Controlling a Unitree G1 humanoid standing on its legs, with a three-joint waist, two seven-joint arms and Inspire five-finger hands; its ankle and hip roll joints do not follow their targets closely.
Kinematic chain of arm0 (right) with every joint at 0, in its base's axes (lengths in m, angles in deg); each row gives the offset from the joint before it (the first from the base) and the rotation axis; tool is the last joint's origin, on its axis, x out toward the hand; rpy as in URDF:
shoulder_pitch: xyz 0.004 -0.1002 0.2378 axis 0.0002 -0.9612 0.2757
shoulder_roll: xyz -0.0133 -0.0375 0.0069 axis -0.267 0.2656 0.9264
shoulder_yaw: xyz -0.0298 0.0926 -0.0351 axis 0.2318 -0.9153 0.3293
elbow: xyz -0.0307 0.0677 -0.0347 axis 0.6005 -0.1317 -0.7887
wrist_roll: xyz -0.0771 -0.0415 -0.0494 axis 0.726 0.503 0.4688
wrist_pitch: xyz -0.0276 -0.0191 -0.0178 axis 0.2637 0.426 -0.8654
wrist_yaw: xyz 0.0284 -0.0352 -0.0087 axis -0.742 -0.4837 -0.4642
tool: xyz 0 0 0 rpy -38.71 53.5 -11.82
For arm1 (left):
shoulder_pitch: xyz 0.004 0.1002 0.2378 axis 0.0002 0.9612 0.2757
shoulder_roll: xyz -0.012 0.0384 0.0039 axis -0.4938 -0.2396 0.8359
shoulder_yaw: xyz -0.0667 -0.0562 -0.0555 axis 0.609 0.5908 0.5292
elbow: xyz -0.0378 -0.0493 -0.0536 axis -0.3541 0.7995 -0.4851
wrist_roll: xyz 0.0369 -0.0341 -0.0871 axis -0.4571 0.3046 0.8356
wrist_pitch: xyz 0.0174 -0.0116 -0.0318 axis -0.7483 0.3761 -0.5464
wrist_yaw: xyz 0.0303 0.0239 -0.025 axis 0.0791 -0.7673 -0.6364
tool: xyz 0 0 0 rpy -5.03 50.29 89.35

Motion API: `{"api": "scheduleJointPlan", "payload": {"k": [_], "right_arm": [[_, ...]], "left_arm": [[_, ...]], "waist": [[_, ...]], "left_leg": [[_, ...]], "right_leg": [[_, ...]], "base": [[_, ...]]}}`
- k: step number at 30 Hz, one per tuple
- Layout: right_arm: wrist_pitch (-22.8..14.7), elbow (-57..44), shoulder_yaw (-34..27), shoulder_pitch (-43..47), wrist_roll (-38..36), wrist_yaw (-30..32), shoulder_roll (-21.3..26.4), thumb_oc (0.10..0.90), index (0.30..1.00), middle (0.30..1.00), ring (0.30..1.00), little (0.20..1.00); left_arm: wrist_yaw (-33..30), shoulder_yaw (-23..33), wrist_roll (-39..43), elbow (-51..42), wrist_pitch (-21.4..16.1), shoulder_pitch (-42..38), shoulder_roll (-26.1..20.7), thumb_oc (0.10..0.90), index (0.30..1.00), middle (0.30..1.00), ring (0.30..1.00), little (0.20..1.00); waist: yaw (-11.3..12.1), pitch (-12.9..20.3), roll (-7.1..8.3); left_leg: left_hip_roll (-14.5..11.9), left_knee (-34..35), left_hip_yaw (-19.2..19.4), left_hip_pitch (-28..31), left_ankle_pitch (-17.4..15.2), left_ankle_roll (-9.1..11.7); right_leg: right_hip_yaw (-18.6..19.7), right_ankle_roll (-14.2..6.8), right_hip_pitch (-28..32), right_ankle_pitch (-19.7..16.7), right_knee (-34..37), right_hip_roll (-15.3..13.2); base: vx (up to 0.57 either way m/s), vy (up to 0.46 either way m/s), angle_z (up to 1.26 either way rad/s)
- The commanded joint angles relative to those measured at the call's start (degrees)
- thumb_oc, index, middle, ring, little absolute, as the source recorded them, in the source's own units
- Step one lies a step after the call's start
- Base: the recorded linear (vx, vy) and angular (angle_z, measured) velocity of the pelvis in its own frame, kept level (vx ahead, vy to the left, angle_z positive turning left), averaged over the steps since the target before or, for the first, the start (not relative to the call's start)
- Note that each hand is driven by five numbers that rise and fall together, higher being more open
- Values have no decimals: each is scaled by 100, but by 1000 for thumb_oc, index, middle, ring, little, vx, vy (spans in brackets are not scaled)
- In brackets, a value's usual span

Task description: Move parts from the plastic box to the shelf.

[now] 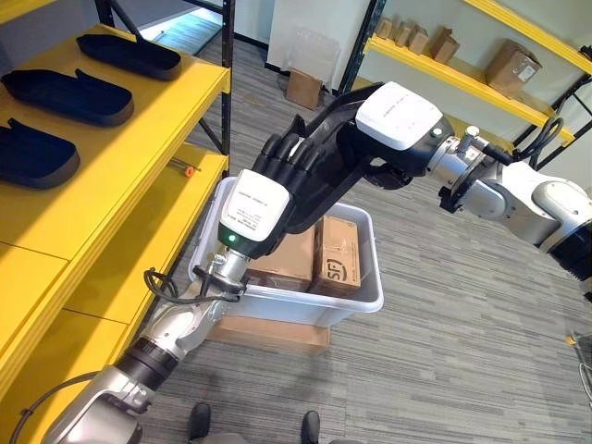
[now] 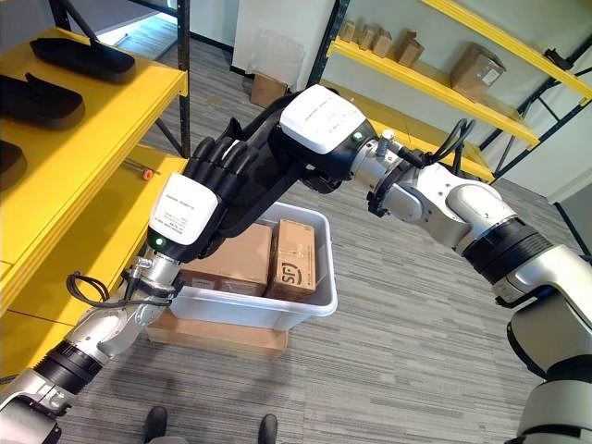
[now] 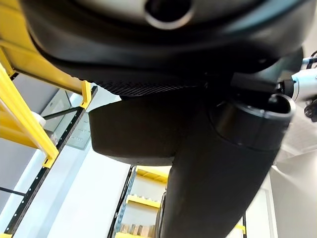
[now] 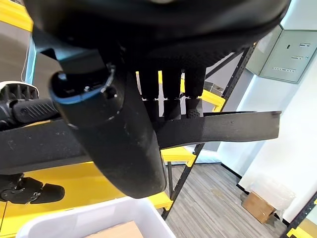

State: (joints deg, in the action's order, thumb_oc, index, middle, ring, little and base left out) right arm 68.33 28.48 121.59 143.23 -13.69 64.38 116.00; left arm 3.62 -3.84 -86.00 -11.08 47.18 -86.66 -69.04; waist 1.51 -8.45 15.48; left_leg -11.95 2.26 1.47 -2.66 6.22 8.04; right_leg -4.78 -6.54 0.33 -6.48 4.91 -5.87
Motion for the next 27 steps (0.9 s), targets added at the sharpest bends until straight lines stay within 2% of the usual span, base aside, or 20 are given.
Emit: {"api": "scheduleJointPlan", "payload": {"k": [1, 8, 9, 27], "right_arm": [[231, 288, -545, 1254, -502, 379, 6, 400, 300, 300, 300, 300], [225, 291, -542, 1268, -520, 366, -18, 400, 300, 300, 300, 300], [224, 312, -519, 1306, -519, 378, -54, 400, 300, 300, 300, 300], [240, 337, -505, 1328, -503, 369, -97, 400, 300, 300, 300, 300]], "left_arm": [[-336, 72, -75, 11, -46, -726, -18, 900, 1000, 1000, 1000, 1000], [-275, -66, -96, 46, -76, -796, 35, 900, 1000, 1000, 1000, 1000], [-255, -153, -104, 107, -69, -839, 46, 400, 300, 300, 300, 300], [-220, -118, -50, 102, -100, -784, 24, 400, 300, 300, 300, 300]], "waist": [[-18, 581, 120], [-52, 583, 113], [-55, 576, 108], [-52, 565, 70]], "left_leg": [[-331, -406, -107, -222, -286, -109], [-330, -403, -83, -207, -284, -109], [-326, -404, -81, -212, -283, -109], [-323, -429, -95, -208, -295, -118]], "right_leg": [[261, -269, 729, 534, -347, -210], [275, -267, 717, 532, -349, -218], [287, -271, 718, 531, -347, -217], [300, -261, 730, 537, -363, -216]], "base": [[0, 0, 0], [0, 0, 0], [0, 0, 0], [2, 1, -3]]}}
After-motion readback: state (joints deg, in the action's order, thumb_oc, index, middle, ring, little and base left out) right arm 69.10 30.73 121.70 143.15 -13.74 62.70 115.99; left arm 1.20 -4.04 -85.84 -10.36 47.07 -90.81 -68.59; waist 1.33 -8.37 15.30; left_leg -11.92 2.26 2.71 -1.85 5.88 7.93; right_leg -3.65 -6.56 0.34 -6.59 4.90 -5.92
